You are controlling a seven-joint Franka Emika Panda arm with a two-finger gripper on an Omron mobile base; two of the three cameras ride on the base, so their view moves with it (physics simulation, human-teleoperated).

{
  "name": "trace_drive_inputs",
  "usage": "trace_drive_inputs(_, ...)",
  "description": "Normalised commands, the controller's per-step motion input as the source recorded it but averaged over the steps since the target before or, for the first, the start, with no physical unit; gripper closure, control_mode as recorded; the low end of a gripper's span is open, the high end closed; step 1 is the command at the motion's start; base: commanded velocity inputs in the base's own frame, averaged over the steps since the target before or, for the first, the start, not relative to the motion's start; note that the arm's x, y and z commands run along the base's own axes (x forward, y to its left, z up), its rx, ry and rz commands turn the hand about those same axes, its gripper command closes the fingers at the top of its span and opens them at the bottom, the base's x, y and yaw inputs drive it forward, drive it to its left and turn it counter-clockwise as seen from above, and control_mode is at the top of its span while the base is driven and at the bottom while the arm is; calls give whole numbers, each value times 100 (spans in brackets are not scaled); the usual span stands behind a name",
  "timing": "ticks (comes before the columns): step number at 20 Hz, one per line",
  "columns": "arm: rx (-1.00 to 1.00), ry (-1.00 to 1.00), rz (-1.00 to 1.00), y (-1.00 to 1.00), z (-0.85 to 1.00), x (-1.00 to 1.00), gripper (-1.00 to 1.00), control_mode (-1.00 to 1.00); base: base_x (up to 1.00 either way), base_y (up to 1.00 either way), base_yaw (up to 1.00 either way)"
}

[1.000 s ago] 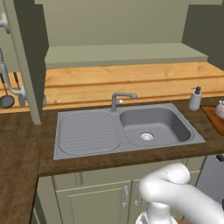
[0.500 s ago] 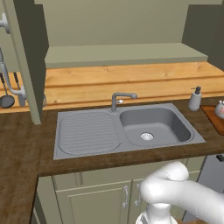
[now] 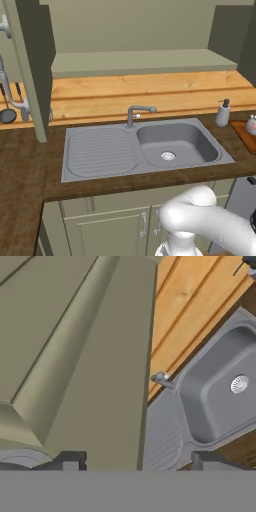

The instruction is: Pick the kettle from the counter and place it on the tray. Then pick the mug from the cabinet and place it on the tray. Then close the cabinet doors.

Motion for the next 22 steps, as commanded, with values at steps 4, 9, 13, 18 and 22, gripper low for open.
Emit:
trace_drive_inputs(4,-12,14,0,100,3,52,-100,-100,0,0,0)
trace_drive_inputs(9,-10,1,-2,100,0,58,-100,-100,0,0,0)
trace_drive_inputs(13,-6,2,-5,100,0,78,-100,-100,0,0,0)
trace_drive_inputs(18,-5,2,-5,98,0,91,-100,-100,0,0,0)
trace_drive_inputs(22,0,2,-3,79,0,94,-100,-100,0,0,0)
